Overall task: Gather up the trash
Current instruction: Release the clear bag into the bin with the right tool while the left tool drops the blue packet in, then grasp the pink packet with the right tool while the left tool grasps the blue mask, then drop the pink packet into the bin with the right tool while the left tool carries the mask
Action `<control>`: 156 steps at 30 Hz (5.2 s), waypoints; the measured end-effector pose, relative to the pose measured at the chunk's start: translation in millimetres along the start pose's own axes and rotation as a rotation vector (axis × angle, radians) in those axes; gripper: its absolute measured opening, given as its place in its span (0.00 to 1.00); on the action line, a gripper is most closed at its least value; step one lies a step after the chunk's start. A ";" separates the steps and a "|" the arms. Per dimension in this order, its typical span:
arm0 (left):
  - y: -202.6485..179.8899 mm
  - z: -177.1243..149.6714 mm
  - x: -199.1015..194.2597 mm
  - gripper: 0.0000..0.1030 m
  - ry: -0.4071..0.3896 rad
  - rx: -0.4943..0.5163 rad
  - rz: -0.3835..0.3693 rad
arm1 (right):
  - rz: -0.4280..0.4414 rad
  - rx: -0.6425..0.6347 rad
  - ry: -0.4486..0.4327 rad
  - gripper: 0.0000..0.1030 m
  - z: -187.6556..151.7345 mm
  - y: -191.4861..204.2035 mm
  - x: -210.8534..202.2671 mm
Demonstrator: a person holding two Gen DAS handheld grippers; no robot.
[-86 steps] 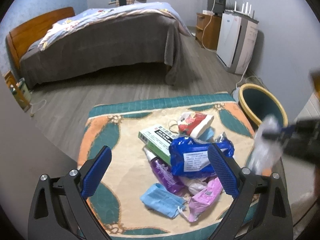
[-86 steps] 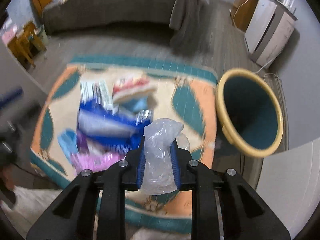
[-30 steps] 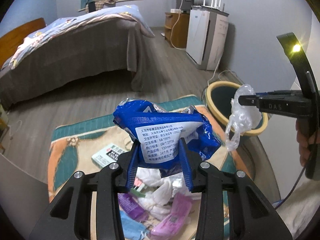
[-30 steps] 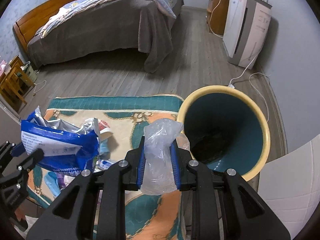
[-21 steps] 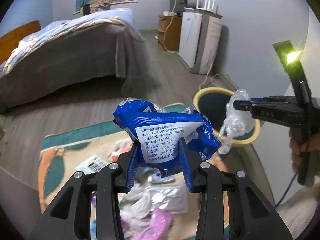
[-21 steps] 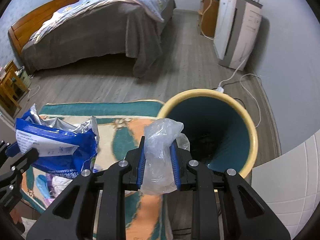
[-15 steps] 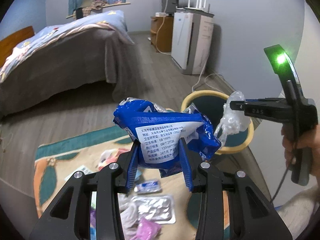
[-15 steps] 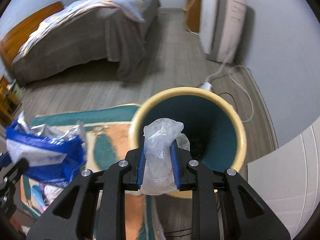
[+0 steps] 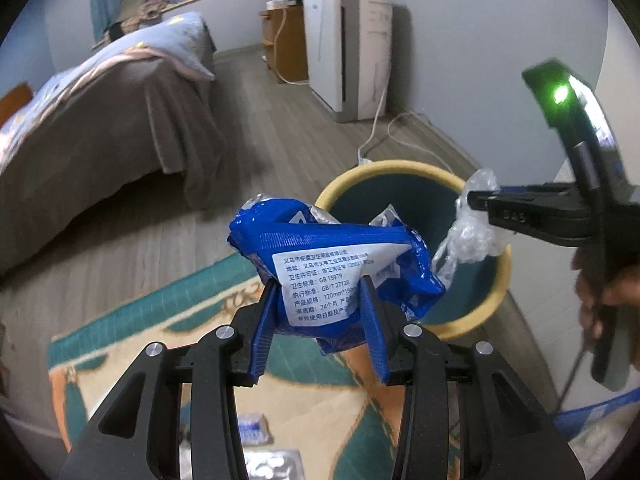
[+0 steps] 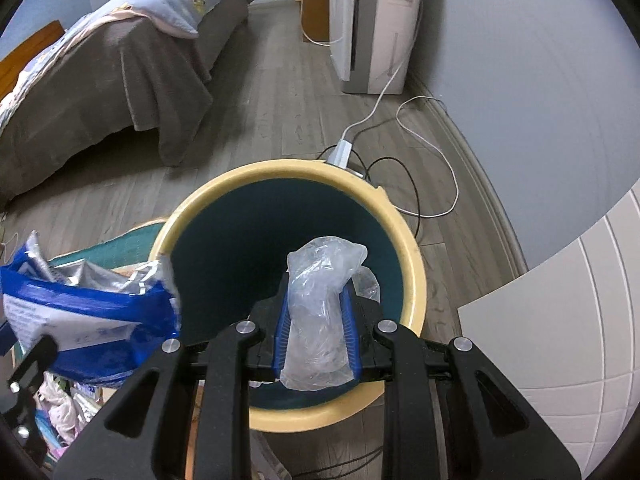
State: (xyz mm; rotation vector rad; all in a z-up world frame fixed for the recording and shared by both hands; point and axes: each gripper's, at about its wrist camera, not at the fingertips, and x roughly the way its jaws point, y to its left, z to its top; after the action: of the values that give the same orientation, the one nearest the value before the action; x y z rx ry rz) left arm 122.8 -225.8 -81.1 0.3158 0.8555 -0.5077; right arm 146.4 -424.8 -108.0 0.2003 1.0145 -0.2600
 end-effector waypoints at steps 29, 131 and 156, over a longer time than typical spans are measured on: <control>97.6 -50.3 -114.3 0.93 -0.107 -0.245 0.165 | 0.056 -0.113 -0.065 0.94 -10.7 59.7 -48.1; 167.8 -181.6 -157.4 0.04 -0.032 -0.300 0.133 | 0.169 -0.403 -0.060 0.21 -116.9 232.7 -117.9; 153.6 -135.3 -134.8 0.04 -0.087 -0.330 0.103 | 0.158 -0.345 -0.214 0.21 -53.0 188.1 -130.6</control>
State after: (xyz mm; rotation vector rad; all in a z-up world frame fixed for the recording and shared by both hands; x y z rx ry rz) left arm 46.3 5.1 -50.0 0.0344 0.8185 -0.2755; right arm 95.5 -215.1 -15.0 -0.0605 0.8107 0.0395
